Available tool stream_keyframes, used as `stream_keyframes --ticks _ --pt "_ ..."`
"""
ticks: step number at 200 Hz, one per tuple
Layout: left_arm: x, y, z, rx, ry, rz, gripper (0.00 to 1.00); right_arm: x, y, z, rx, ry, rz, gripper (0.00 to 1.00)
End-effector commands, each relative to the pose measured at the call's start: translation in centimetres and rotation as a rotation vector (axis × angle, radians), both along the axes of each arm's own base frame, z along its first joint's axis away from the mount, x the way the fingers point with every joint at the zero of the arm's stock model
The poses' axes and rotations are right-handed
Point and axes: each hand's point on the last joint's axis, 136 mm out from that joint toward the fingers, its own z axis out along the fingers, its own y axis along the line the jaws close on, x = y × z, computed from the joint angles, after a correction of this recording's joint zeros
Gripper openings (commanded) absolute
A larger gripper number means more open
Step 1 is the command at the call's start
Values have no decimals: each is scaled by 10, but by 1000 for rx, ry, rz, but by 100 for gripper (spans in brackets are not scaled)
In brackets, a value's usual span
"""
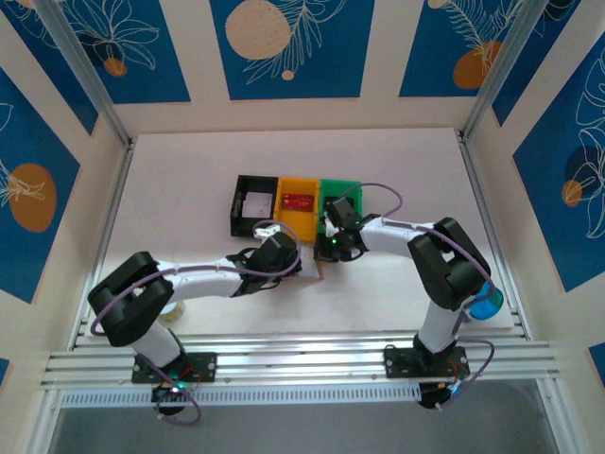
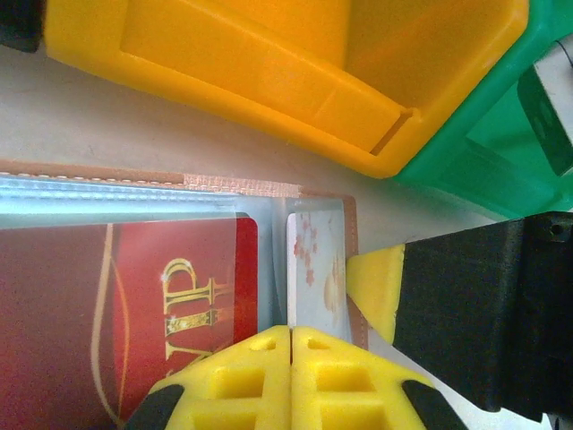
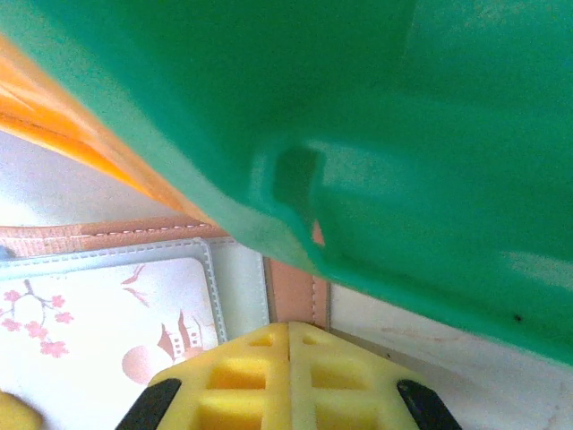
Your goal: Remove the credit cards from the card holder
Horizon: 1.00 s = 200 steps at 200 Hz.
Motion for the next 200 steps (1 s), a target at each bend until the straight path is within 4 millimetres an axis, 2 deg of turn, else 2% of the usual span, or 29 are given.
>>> stream_keyframes --ticks 1,200 --pt "-3 3 6 0 -28 7 0 -14 -1 -13 -26 57 29 0" --pt "-5 13 16 0 -48 23 0 -15 1 -12 -18 57 36 0"
